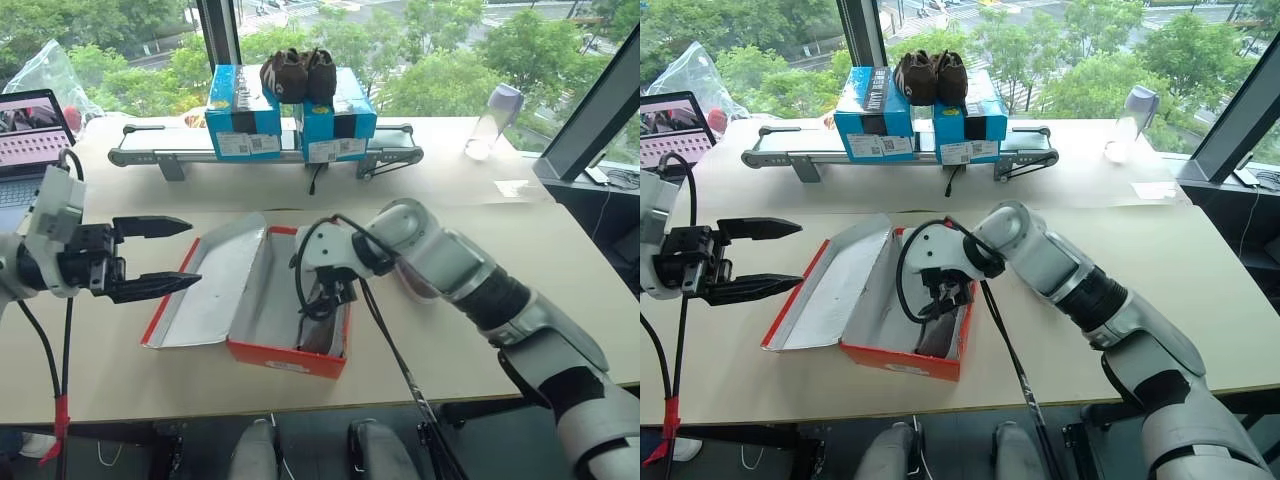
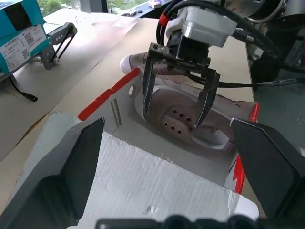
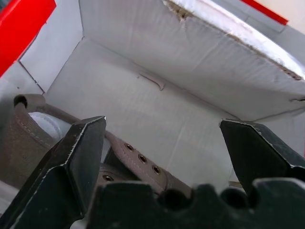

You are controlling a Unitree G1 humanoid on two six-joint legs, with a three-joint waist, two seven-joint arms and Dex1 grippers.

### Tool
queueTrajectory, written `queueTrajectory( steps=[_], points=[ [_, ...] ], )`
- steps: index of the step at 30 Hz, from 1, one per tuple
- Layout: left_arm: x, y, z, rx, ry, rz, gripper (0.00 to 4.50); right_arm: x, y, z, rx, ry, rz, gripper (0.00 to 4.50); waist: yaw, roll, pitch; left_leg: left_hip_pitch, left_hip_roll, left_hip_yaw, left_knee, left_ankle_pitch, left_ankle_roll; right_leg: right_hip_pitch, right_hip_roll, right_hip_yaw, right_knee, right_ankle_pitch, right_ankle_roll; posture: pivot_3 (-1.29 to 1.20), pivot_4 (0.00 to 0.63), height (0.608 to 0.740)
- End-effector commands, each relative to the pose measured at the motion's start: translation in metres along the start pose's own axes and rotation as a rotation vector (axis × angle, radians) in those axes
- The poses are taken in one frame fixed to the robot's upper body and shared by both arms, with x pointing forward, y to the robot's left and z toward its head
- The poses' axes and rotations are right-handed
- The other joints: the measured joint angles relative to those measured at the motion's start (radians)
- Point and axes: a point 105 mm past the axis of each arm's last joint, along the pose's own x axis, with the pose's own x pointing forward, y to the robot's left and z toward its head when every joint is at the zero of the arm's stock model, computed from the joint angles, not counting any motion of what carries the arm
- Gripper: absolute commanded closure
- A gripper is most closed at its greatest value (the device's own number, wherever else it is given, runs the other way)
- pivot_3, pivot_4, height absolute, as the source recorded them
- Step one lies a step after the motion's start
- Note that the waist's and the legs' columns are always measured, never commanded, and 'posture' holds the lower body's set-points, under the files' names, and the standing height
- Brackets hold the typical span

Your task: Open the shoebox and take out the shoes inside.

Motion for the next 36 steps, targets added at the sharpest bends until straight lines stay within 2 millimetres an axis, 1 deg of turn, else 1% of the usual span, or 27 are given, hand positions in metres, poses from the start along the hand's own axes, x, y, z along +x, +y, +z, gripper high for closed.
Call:
queueTrajectory(
  steps=[1, 4, 8, 12, 13, 17, 21, 22, 27, 30, 33, 36],
  points=[
    [-0.006, -0.005, 0.012, 0.042, -0.007, 0.017, 0.00, 0.000, 0.003, -0.013, -0.037, 0.060, 0.038, 0.03, 0.001, 0.000, 0.000, 0.000, 0.000, 0.000, 0.000, 0.000, 0.000, 0.000, 0.000, 0.000, 0.000, 0.000, 0.000, 0.00, 0.150, 0.740],
    [-0.009, -0.006, 0.012, 0.042, -0.002, 0.030, 0.00, 0.002, 0.007, -0.018, -0.045, 0.081, 0.082, 0.03, 0.001, 0.000, 0.000, 0.000, 0.000, 0.000, 0.000, 0.000, 0.000, 0.001, 0.000, 0.000, 0.000, 0.000, 0.000, 0.00, 0.150, 0.740],
    [-0.009, -0.008, 0.013, 0.040, -0.003, 0.038, 0.00, 0.012, 0.010, -0.025, -0.049, 0.109, 0.117, 0.03, 0.001, 0.000, 0.000, 0.001, 0.000, 0.000, 0.000, 0.000, 0.000, 0.001, 0.000, -0.001, 0.000, 0.000, 0.000, 0.00, 0.150, 0.740],
    [-0.010, -0.010, 0.013, 0.040, 0.000, 0.047, 0.00, 0.017, 0.009, -0.029, -0.040, 0.119, 0.132, 1.02, 0.001, 0.000, 0.000, 0.001, 0.000, 0.000, 0.000, 0.000, -0.001, 0.002, 0.000, -0.001, 0.000, 0.000, 0.000, 0.00, 0.150, 0.740],
    [-0.011, -0.010, 0.013, 0.040, 0.000, 0.050, 0.00, 0.017, 0.009, -0.029, -0.035, 0.118, 0.133, 1.42, 0.002, 0.000, 0.000, 0.001, 0.000, 0.000, 0.000, 0.000, -0.001, 0.002, 0.000, -0.002, 0.000, 0.000, 0.000, 0.00, 0.150, 0.740],
    [-0.012, -0.011, 0.014, 0.039, 0.001, 0.054, 0.00, 0.018, 0.006, -0.027, -0.026, 0.110, 0.128, 2.77, 0.001, 0.000, 0.000, 0.002, 0.000, 0.000, 0.000, 0.000, -0.001, 0.002, 0.000, -0.002, 0.000, 0.000, 0.000, 0.00, 0.150, 0.740],
    [-0.010, -0.009, 0.014, 0.041, -0.001, 0.052, 0.00, 0.017, 0.004, -0.017, -0.042, 0.083, 0.125, 4.18, 0.001, 0.000, 0.000, 0.002, 0.000, 0.000, 0.000, 0.000, -0.001, 0.002, 0.000, -0.002, 0.000, 0.000, 0.000, 0.00, 0.150, 0.740],
    [-0.010, -0.009, 0.014, 0.041, -0.002, 0.051, 0.00, 0.017, 0.004, -0.015, -0.048, 0.075, 0.124, 4.42, 0.001, 0.000, 0.000, 0.002, 0.000, 0.000, 0.000, 0.000, -0.001, 0.002, 0.000, -0.002, 0.000, 0.000, 0.000, 0.00, 0.150, 0.740],
    [-0.006, -0.005, 0.014, 0.043, -0.008, 0.041, 0.00, 0.011, 0.002, 0.004, -0.129, 0.024, 0.100, 4.42, 0.001, 0.000, 0.000, 0.002, 0.000, 0.000, 0.000, 0.000, -0.001, 0.002, 0.000, -0.002, 0.000, 0.000, 0.000, 0.00, 0.150, 0.740],
    [-0.004, -0.004, 0.014, 0.044, -0.011, 0.032, 0.00, 0.004, 0.000, 0.024, -0.209, -0.037, 0.077, 4.42, 0.001, 0.000, 0.000, 0.002, 0.000, 0.000, -0.001, 0.000, -0.001, 0.002, 0.000, -0.002, 0.000, 0.000, 0.000, 0.00, 0.150, 0.740],
    [-0.002, -0.002, 0.014, 0.045, -0.014, 0.025, 0.00, -0.012, -0.008, 0.047, -0.260, -0.093, 0.034, 4.42, 0.001, 0.000, 0.000, 0.002, 0.000, 0.000, -0.001, 0.000, -0.001, 0.001, 0.000, -0.002, 0.000, 0.000, 0.000, 0.00, 0.150, 0.740],
    [0.000, -0.001, 0.013, 0.047, -0.017, 0.015, 0.00, -0.034, -0.020, 0.065, -0.303, -0.122, -0.029, 4.42, -0.001, 0.000, 0.000, 0.002, 0.000, 0.000, -0.001, 0.000, -0.001, 0.001, 0.000, -0.002, 0.000, 0.000, 0.000, 0.00, 0.150, 0.740]
  ],
)
